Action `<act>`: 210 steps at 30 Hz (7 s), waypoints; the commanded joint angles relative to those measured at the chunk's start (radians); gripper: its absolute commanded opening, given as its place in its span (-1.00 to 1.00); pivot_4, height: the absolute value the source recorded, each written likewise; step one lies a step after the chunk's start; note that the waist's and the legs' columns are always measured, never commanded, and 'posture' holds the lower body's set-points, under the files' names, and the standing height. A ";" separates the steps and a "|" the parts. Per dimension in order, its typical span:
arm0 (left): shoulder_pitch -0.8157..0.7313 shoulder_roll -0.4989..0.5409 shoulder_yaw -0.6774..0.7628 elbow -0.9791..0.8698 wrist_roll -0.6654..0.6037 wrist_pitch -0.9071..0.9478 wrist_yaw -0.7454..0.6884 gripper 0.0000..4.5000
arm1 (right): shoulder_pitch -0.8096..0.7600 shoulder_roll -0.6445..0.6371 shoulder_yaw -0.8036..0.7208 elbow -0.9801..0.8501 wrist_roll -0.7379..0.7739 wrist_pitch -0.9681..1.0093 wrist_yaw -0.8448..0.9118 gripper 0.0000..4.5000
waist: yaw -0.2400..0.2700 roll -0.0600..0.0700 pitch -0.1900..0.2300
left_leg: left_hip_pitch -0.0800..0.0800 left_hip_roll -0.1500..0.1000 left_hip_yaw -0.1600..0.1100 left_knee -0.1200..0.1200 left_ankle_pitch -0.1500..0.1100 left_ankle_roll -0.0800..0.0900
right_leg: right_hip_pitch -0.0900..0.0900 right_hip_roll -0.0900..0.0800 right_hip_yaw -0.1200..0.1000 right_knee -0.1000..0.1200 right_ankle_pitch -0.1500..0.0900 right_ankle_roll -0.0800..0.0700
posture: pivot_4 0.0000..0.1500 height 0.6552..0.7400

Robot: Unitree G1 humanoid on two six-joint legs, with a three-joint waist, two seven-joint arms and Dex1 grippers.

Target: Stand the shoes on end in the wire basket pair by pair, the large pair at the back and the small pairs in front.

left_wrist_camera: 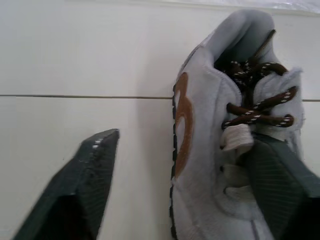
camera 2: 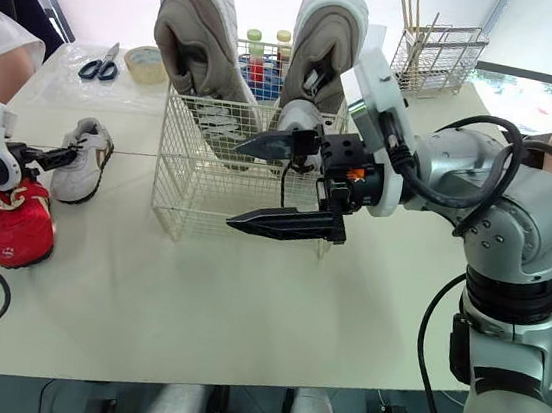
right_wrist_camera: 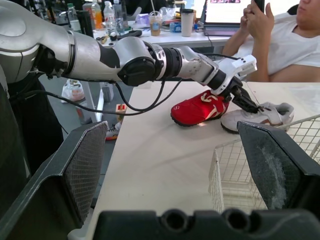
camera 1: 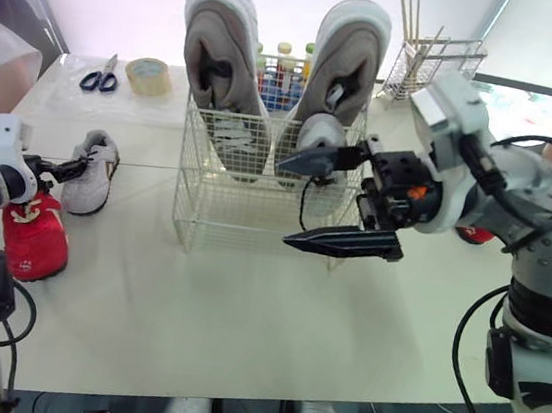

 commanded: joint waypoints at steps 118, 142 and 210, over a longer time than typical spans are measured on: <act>0.784 -0.812 -0.245 -1.687 -0.083 -0.268 0.492 0.70 | 0.106 -0.172 -0.190 0.224 0.169 0.193 -0.072 1.00 | -0.001 0.003 -0.005 | -0.001 0.002 -0.004 0.011 -0.006 0.010 | 0.005 -0.002 0.000 -0.003 0.001 0.000 | 1.00 1.00; 0.675 -0.190 0.100 -2.115 -1.281 0.438 0.552 0.98 | 0.055 -0.124 -0.353 0.552 -0.083 -0.163 -0.314 1.00 | -0.001 0.004 -0.004 | -0.001 0.001 -0.005 0.011 -0.006 0.010 | 0.006 -0.002 0.002 -0.005 0.001 0.000 | 1.00 1.00; 0.736 0.331 0.410 -1.426 -1.735 0.807 0.133 1.00 | -0.388 -0.072 0.109 0.534 -0.369 -0.530 0.556 -0.47 | -0.025 0.019 0.007 | 0.013 0.015 0.002 -0.006 -0.004 0.005 | 0.005 0.017 0.012 -0.004 -0.004 -0.010 | 1.00 1.00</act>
